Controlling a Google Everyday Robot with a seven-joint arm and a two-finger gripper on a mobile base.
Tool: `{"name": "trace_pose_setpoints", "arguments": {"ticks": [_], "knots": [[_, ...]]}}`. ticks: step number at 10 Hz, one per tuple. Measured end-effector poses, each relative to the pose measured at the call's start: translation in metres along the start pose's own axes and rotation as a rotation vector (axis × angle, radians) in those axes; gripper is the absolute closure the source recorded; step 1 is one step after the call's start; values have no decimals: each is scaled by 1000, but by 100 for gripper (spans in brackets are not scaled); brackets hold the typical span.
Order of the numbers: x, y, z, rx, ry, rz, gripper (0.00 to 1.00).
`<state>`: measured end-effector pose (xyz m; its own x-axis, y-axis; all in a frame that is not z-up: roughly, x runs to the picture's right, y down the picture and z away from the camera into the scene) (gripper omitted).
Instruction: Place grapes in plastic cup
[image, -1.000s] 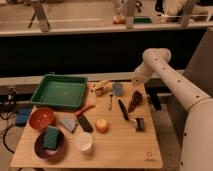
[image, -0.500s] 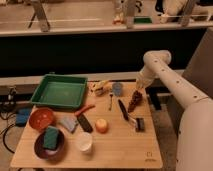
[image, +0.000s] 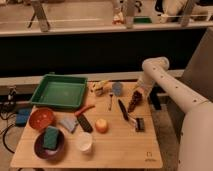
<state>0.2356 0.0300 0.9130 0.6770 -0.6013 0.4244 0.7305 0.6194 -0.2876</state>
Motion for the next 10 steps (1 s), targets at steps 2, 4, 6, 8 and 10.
{"name": "trace_pose_setpoints", "arguments": {"ticks": [2,4,6,8,10], "knots": [[-1,0,16,-23,11,-5,20],[-1,-3,31,-52,10,-10,20],[-3,-6,47,-78,-3,-10,20],[-3,-6,54,-94,-9,-7,20],[0,-4,58,-103,-12,3,20]]}}
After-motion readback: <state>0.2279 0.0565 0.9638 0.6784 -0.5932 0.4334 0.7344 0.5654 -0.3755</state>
